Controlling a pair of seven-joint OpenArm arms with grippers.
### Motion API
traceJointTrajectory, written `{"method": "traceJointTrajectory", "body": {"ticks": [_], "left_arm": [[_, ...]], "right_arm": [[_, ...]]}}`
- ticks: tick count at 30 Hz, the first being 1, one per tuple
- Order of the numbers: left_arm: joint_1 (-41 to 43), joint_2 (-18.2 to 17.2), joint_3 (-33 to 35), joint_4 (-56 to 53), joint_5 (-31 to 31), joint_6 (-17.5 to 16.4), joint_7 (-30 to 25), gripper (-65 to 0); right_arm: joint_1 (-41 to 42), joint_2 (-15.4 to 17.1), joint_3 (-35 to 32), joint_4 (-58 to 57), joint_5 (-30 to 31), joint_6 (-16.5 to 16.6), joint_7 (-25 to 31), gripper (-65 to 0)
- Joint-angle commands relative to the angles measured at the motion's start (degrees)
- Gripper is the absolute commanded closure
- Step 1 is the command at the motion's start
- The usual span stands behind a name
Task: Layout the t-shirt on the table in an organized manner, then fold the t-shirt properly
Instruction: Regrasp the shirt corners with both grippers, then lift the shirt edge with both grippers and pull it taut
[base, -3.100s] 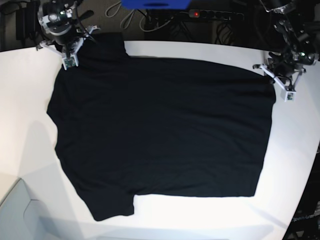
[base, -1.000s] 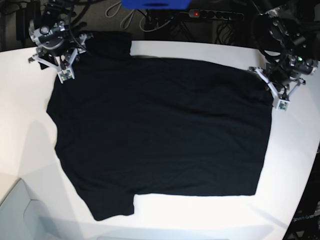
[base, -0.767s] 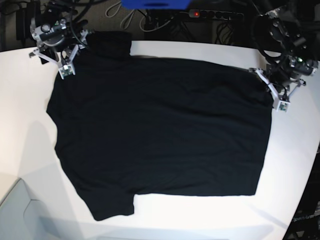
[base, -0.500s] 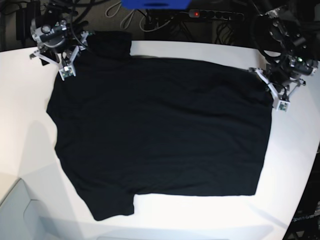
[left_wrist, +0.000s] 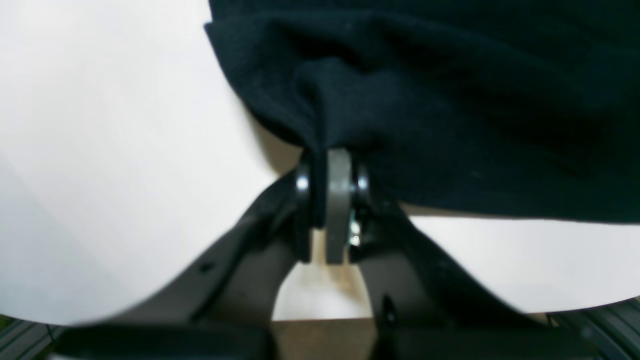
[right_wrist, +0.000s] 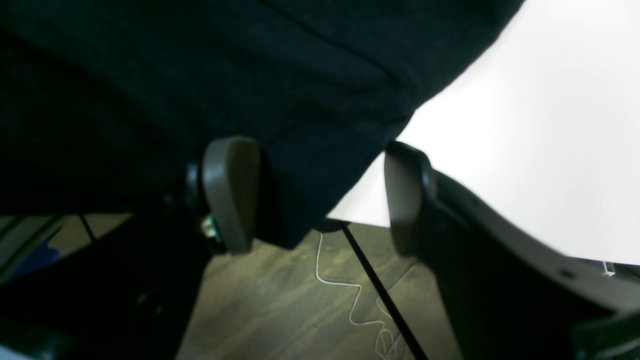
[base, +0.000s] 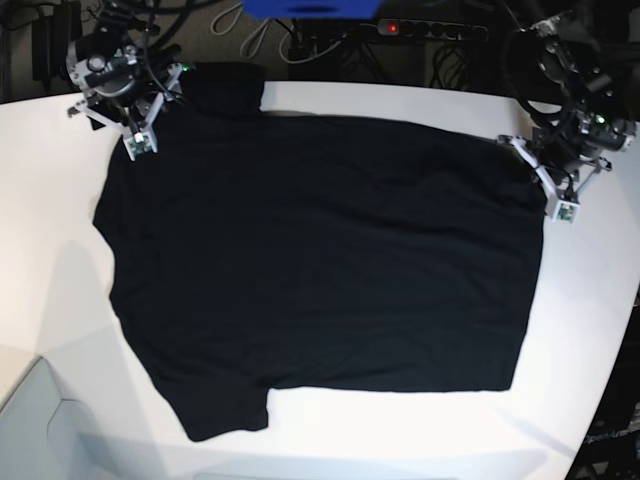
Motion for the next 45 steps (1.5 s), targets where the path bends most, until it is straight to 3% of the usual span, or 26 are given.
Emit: {"method": "traceJointTrajectory", "body": {"ticks": [1, 3, 5, 12, 18, 25, 41, 45], "left_arm": [[-0.40, -0.77, -0.11, 1.35, -0.58, -0.06, -0.70, -0.1], [-0.40, -0.77, -0.11, 1.35, -0.58, -0.06, -0.70, -0.1], [-0.40, -0.77, -0.11, 1.43, -0.58, -0.06, -0.70, -0.1], [-0.32, -0.77, -0.38, 1.43, -0.67, -0.06, -0.70, -0.1], [-0.32, -0.77, -0.11, 1.52, -0.76, -0.06, -0.70, -0.1], [0.12, -0.77, -0.38, 1.61, -0.84, -0.06, -0.70, -0.1], [0.56, -0.68, -0.29, 6.97, -0.84, -0.06, -0.70, -0.1], [-1.99, 1.78, -0.20, 6.97, -0.41, -0.06, -0.70, -0.1]], "right_arm": [[0.04, 0.10, -0.08, 0.71, 0.05, 0.17, 0.61, -39.4], [0.04, 0.10, -0.08, 0.62, 0.05, 0.17, 0.61, -38.7], [0.04, 0.10, -0.08, 0.01, 0.05, 0.17, 0.61, -34.0], [2.24, 0.45, 0.09, -6.41, -0.04, 0.17, 0.25, -0.3], [2.32, 0.45, 0.09, -4.91, -0.04, 0.17, 0.25, 0.0], [1.89, 0.36, 0.18, 4.76, -0.04, 0.17, 0.25, 0.0], [7.86, 1.24, 0.97, 4.76, -0.13, 0.17, 0.25, 0.0], [10.85, 1.33, 0.89, 3.09, -0.13, 0.17, 0.25, 0.0]]}}
